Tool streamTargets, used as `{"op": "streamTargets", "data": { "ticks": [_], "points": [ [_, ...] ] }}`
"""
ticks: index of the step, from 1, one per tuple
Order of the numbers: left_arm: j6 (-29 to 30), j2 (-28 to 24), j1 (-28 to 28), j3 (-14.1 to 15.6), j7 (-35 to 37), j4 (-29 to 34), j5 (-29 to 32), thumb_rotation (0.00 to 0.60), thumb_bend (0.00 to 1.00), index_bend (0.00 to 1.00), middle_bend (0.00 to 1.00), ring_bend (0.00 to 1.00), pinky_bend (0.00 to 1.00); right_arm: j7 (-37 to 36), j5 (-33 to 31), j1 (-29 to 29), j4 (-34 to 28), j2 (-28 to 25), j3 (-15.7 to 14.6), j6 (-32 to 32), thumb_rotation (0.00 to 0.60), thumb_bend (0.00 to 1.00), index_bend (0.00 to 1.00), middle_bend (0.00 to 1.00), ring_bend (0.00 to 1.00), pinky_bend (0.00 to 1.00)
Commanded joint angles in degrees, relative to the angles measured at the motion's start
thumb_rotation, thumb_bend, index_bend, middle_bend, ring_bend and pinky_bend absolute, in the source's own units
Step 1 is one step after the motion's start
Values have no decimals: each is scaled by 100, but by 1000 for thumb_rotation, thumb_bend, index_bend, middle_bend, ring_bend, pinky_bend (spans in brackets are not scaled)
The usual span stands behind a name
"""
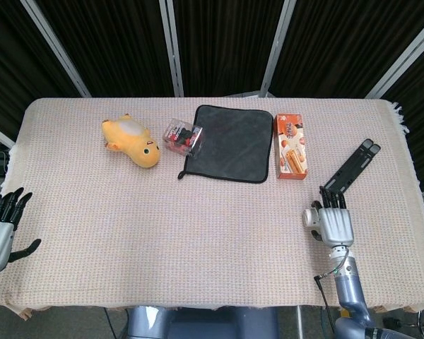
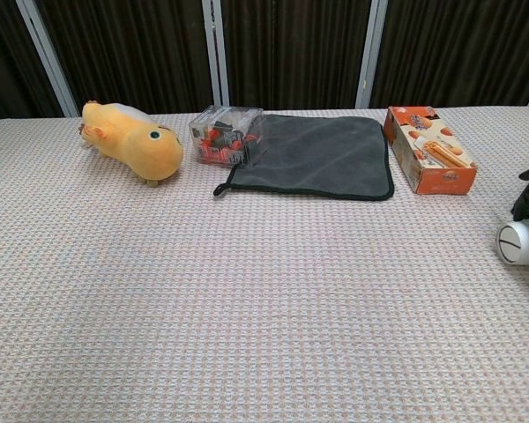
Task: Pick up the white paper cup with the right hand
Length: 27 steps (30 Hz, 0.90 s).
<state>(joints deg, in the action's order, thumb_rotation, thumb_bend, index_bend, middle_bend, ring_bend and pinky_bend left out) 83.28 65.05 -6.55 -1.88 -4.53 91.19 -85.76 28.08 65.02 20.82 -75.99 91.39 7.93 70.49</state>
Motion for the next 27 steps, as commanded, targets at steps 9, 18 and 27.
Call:
{"op": "streamTargets", "data": {
  "ticks": [9,18,27],
  "points": [
    [-14,17,-6,-2,-37,15,20,600,148,0,0,0,0,-276,194,-34,16,23,8,92,600,256,457,114,0,0],
    [30,-1,7,-12,8,34,12,600,147,0,0,0,0,-1860,1032,-145,-624,-251,95,582,600,244,457,114,0,0],
    [75,-18,20,8,26,51,-51,600,148,0,0,0,0,-3731,754,-161,-1220,-505,235,-138,600,238,458,114,0,0]
  ]
}}
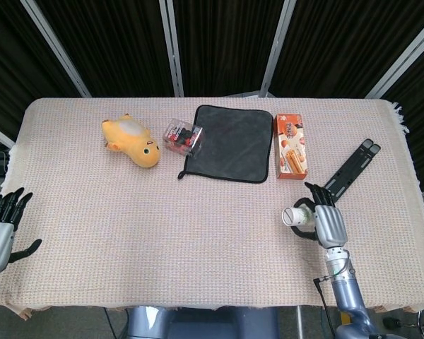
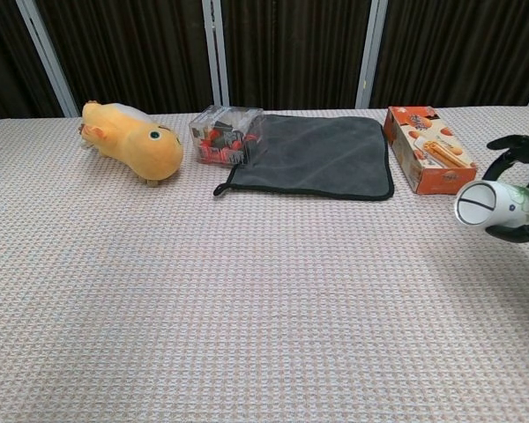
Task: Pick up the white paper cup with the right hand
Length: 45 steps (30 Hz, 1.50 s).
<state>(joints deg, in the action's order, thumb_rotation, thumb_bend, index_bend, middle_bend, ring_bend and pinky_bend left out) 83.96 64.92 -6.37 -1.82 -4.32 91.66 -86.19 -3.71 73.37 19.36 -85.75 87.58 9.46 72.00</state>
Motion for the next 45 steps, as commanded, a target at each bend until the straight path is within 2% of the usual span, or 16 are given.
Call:
{"op": "streamTargets", "data": {
  "ticks": [1,4,20,27,32,39,45],
  "points": [
    [13,-7,4,2,9,6,-11,600,149,0,0,0,0,-625,-146,-9,-239,-105,104,-347,600,238,457,114,0,0],
    [11,-10,4,-6,22,4,4,600,148,0,0,0,0,-793,-291,33,-149,-52,128,-561,600,237,457,115,0,0],
    [-44,27,-14,6,-43,-8,23,600,150,0,0,0,0,-872,-497,6,623,365,71,-772,600,236,457,113,0,0],
    [-25,18,-9,13,-40,1,0,600,148,0,0,0,0,-647,-609,-34,704,372,85,-758,600,235,452,61,0,0],
    [-11,9,-5,12,-17,7,-10,600,148,0,0,0,0,-398,-615,-90,719,330,31,-685,600,235,337,1,0,0],
    [36,-1,9,28,-19,23,-67,600,149,0,0,0,0,-176,-540,-200,694,239,-8,-466,600,234,250,0,0,0],
    [54,-15,11,24,-3,36,-82,600,148,0,0,0,0,-9,-536,-274,549,46,-88,-483,600,211,96,0,0,0]
  ]
}}
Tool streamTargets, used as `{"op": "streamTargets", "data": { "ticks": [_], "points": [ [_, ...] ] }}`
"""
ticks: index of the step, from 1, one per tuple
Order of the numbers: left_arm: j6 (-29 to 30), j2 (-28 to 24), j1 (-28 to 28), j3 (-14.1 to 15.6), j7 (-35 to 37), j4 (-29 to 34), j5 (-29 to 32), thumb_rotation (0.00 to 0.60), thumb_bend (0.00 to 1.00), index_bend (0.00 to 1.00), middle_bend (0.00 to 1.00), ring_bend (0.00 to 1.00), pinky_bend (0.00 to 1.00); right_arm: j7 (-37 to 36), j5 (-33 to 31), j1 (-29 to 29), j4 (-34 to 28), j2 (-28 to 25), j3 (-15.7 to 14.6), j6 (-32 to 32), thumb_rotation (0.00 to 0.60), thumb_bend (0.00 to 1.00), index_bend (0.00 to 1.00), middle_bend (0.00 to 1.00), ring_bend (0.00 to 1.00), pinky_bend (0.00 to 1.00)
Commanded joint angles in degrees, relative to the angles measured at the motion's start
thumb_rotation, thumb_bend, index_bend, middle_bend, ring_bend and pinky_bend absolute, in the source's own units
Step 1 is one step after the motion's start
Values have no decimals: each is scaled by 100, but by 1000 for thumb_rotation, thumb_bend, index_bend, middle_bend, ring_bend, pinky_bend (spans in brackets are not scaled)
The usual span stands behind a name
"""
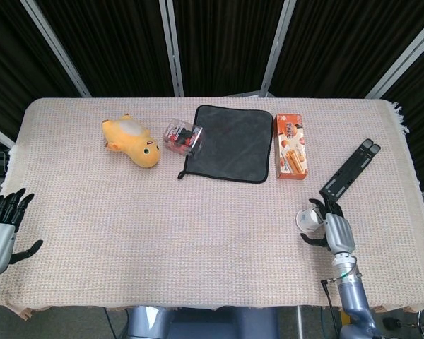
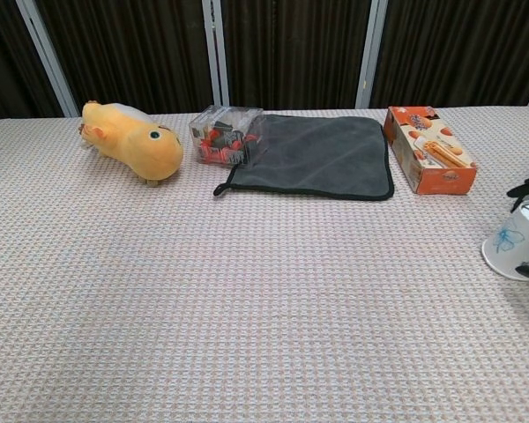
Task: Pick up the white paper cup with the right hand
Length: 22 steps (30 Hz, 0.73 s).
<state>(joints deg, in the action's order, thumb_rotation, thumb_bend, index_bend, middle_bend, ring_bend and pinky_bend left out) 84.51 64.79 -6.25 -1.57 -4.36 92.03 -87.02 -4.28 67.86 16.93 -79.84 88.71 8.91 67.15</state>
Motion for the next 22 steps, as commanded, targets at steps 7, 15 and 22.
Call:
{"op": "streamTargets", "data": {
  "ticks": [7,15,22],
  "points": [
    [-6,-27,-1,-7,33,-18,12,600,149,0,0,0,0,391,321,-192,-193,-442,-218,302,600,113,0,0,0,0],
    [-15,-93,60,-6,167,-81,136,600,145,0,0,0,0,815,1113,-616,-265,-1001,-400,1486,600,37,0,0,0,0],
    [-90,-53,76,41,94,-112,177,600,145,0,0,0,0,890,1273,-908,-281,-1407,-537,1814,600,0,0,0,0,0]
  ]
}}
